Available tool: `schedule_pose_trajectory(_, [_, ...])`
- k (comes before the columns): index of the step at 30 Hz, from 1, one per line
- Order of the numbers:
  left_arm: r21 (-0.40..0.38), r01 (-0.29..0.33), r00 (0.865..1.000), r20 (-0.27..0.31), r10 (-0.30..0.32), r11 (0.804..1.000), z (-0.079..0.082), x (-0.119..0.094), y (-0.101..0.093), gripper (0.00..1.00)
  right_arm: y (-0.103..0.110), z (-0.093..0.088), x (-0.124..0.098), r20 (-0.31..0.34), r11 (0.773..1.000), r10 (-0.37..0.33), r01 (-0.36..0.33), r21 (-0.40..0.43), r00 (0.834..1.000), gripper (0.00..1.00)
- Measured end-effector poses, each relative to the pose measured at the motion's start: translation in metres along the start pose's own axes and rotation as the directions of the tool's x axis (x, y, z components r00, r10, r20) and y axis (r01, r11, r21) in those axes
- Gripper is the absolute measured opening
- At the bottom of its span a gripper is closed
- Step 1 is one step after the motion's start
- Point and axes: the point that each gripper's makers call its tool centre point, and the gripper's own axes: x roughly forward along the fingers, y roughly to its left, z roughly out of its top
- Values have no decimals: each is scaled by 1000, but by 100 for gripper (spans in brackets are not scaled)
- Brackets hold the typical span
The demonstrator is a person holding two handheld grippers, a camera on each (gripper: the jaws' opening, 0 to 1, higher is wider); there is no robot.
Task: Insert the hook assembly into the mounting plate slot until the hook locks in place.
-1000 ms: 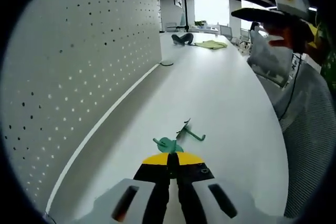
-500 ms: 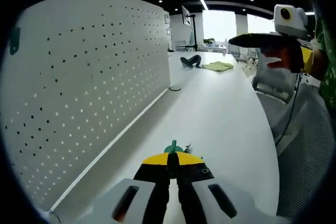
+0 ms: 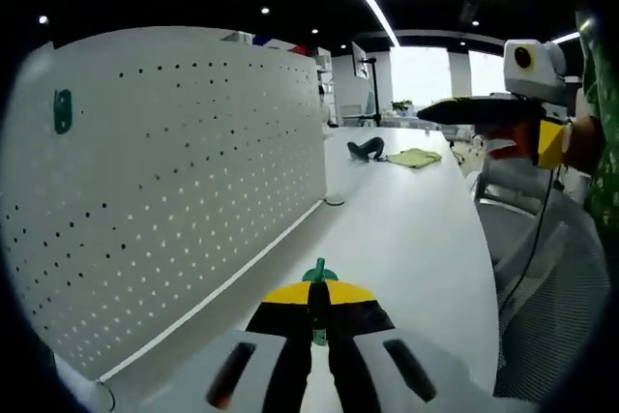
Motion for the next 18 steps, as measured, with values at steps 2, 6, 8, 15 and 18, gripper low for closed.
schedule_pose_trajectory(2, [0,-8,1000,18,8,1000,7,-5,-2,3,0,3,-1,7,1000,-2,2,-5,1000,84])
schedule_pose_trajectory(6, [-8,-29,998,61,29,1000,20,-14,-4,3,2,8,-2,20,1000,1,-1,-9,1000,84])
schedule_pose_trajectory(8, [-12,-38,996,76,39,999,25,-18,-4,3,4,10,-3,24,1000,4,-3,-10,1000,84])
schedule_pose_trajectory(15, [-18,-72,990,120,74,997,38,-33,-6,3,8,15,-5,37,1000,13,-12,-15,999,84])
schedule_pose_trajectory(18, [-29,-85,986,139,88,996,43,-38,-5,3,9,16,-6,43,1000,16,-16,-16,999,84])
